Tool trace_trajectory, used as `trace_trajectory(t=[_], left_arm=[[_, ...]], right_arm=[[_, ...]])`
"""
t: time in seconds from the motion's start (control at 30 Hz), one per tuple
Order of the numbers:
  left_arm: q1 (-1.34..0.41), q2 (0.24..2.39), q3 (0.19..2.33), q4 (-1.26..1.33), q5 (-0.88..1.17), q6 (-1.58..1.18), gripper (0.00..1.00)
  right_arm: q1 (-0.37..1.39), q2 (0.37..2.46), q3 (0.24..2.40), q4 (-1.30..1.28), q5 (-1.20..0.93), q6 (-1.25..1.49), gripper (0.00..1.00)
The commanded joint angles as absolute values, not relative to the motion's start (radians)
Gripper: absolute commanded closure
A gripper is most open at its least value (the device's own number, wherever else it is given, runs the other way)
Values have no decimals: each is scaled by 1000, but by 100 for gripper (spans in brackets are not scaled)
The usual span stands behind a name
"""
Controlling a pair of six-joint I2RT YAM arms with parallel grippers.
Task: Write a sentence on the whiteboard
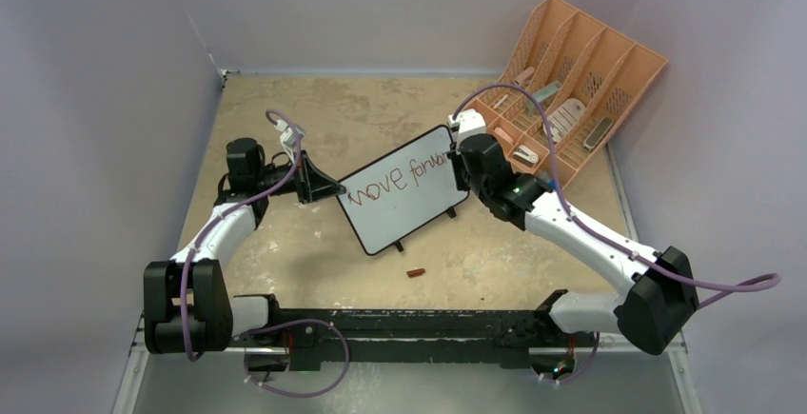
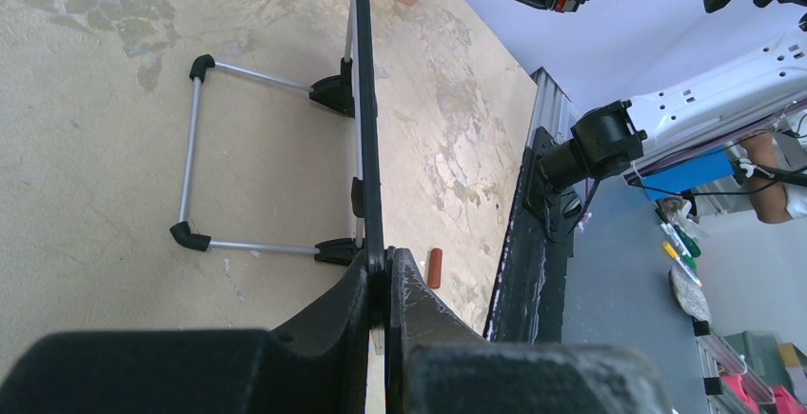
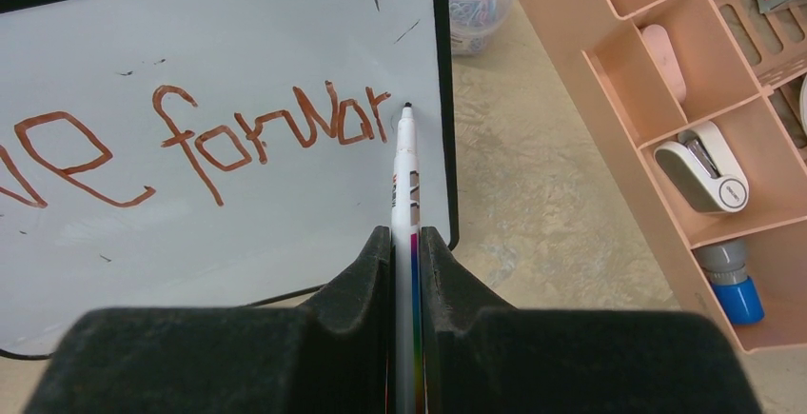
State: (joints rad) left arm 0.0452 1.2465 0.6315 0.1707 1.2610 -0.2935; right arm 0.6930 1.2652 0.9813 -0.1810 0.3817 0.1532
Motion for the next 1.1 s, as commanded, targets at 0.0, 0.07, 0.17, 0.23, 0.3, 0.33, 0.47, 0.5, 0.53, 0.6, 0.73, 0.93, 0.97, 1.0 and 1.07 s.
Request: trace_trajectory(t=[0.0,0.07,0.17,0.23,0.3,0.33,0.47,0.5,0.53,0.6,0.73,0.93,0.97,1.0,1.07], left_arm=[[40,1256,654,173,1259,-247,100],[41,1256,654,173,1259,-247,100],[40,1258,653,174,1258,-247,100],[41,1258,653,173,1257,-247,100],[41,1259,653,174,1258,-247,100],[41,1259,653,173,1258,-247,100],[41,1259,653,173,1258,-247,100],[41,1259,653,175,1256,-247,100],[41,1259,653,174,1256,-247,100],[41,1259,653,174,1256,-247,100],[41,1260,653,174,1256,-247,100],[41,1259,653,174,1255,-247,100],[41,1259,653,174,1255,-247,100],[41,1259,653,174,1255,-247,100],[41,1259,654,174,1256,-247,100]], right_arm=[[690,1242,994,-140,347,138,100],[691,1238,992,-137,345,137,100],[692,1240,992,-140,337,134,100],[691,1238,990,-138,332,132,100],[690,1238,991,-141,326,130,100],[692,1238,991,-142,324,130,100],[690,1238,991,-149,316,126,100],[690,1238,991,-152,315,125,100],[690,1239,991,-154,315,125,100],[690,1239,989,-158,312,125,100],[690,1242,982,-167,312,129,100],[691,1242,976,-176,306,132,100],[691,1243,974,-179,305,133,100],[690,1244,974,-179,303,133,100],[691,1244,974,-181,299,132,100]])
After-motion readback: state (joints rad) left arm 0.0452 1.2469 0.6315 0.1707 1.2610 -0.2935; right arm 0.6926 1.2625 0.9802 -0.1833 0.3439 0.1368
